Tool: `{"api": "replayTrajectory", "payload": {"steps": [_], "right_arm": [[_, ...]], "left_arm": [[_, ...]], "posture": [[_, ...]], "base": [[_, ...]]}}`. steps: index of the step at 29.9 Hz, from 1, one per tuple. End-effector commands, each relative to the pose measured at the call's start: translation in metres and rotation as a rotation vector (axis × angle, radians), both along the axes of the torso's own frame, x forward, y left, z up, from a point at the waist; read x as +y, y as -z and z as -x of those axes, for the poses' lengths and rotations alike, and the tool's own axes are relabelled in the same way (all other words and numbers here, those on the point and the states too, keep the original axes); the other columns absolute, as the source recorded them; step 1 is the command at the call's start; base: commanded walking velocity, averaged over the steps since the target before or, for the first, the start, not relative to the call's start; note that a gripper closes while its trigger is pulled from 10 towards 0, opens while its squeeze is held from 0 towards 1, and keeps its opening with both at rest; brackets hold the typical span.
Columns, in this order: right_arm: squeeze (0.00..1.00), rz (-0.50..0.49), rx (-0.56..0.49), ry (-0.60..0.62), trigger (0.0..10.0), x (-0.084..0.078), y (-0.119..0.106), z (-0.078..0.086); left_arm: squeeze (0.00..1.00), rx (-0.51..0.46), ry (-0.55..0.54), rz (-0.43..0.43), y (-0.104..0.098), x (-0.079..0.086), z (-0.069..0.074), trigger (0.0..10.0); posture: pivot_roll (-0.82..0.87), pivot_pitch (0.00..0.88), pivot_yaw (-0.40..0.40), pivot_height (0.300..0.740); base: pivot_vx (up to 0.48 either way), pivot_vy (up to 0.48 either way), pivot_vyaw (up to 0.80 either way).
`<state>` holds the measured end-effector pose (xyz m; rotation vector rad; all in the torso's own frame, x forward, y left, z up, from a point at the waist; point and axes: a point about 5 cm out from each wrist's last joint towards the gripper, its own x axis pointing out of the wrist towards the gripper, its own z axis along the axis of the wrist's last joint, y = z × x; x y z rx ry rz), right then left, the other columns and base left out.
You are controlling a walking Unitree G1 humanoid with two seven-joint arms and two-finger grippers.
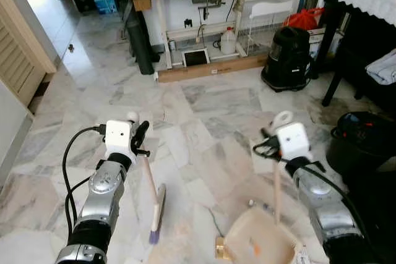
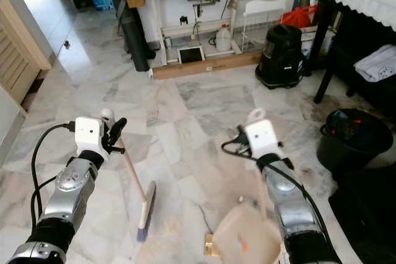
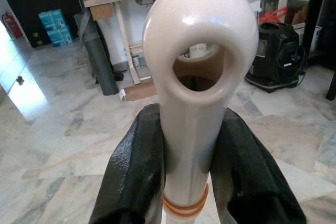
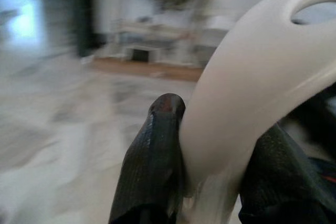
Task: Sweep floor
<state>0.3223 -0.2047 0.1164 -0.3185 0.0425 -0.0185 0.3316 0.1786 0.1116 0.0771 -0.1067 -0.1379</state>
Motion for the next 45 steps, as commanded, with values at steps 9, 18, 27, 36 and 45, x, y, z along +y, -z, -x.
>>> {"api": "replayTrajectory", "payload": {"steps": [9, 18, 27, 36, 45], "right_arm": [[0.00, -0.160, 0.010, 0.405, 10.0, -0.012, 0.019, 0.005], [0.00, -0.208, 0.021, 0.444, 10.0, -0.007, 0.027, 0.007], [0.00, -0.215, 0.012, 0.433, 10.0, -0.006, 0.029, 0.007], [0.00, -0.234, 0.006, 0.390, 10.0, 0.000, 0.036, 0.010], [0.00, -0.249, -0.010, 0.346, 10.0, -0.002, 0.038, 0.010]], "left_arm": [[0.00, -0.066, -0.009, -0.006, -0.012, 0.001, -0.003, 10.0], [0.00, -0.065, -0.007, -0.005, -0.012, 0.000, -0.002, 10.0], [0.00, -0.060, -0.001, -0.002, -0.010, -0.001, -0.002, 10.0], [0.00, -0.060, 0.001, 0.000, -0.009, -0.002, 0.000, 10.0], [0.00, -0.061, 0.011, 0.007, -0.008, -0.005, 0.001, 10.0]], "posture": [[-0.18, 0.000, 0.091, 0.740], [-0.18, 0.000, 0.086, 0.740], [-0.18, 0.000, 0.083, 0.740], [-0.17, 0.000, 0.079, 0.740], [-0.16, 0.000, 0.071, 0.740]], "base": [[0.000, 0.000, 0.00], [0.000, 0.000, 0.00], [0.000, 0.000, 0.00], [0.000, 0.000, 0.00], [0.000, 0.000, 0.00]]}}
